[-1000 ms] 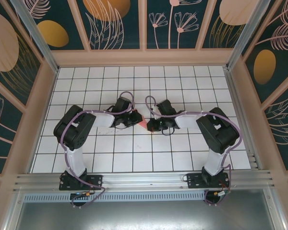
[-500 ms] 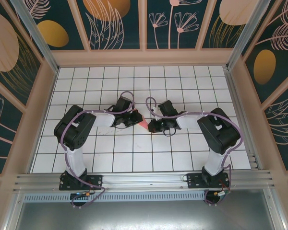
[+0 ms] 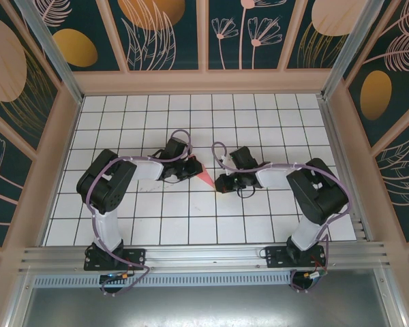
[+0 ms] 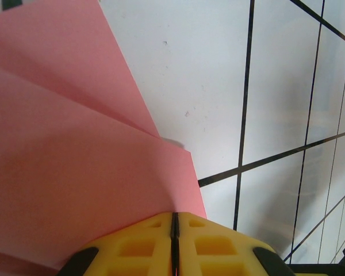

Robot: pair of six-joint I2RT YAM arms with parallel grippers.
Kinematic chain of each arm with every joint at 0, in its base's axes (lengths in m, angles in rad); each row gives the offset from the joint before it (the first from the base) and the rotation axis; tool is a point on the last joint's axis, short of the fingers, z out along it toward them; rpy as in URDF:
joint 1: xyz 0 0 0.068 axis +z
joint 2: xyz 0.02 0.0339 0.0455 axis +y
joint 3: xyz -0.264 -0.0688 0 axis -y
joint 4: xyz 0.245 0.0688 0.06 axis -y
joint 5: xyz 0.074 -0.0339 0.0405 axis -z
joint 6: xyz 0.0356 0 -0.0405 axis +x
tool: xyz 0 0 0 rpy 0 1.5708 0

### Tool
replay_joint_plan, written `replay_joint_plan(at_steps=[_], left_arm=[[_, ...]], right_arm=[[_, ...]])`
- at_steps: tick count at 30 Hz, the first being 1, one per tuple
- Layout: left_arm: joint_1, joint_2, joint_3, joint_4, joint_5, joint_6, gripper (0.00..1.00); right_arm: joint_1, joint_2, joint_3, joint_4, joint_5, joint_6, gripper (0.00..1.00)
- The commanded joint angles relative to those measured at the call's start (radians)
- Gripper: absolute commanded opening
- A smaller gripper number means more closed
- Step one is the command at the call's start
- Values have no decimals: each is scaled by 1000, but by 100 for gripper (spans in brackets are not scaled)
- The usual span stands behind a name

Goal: Fold a paper plane with a square sheet of paper (pick it up from the middle)
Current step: Fold the wing for the fifth time at the center of the table.

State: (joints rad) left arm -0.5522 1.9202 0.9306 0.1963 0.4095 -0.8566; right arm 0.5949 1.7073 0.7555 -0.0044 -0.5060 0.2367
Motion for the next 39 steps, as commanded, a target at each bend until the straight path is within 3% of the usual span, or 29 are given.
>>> replay_joint_plan(at_steps=[1,10,20,39], left_arm=[[12,99,-15,-80,-196,49,12],[12,85,-17,-55,-164,64,12],[12,65,-15,-40,-138,76,13],[12,-119,-32,131,-84,176,24]], right_arm=[[-8,-15,-55,-171,14,-19,0],[-5,-109,19,-83,2,60,0],[47,82,155,26,-2,148,0],[30,183,111,5,42,147,0]])
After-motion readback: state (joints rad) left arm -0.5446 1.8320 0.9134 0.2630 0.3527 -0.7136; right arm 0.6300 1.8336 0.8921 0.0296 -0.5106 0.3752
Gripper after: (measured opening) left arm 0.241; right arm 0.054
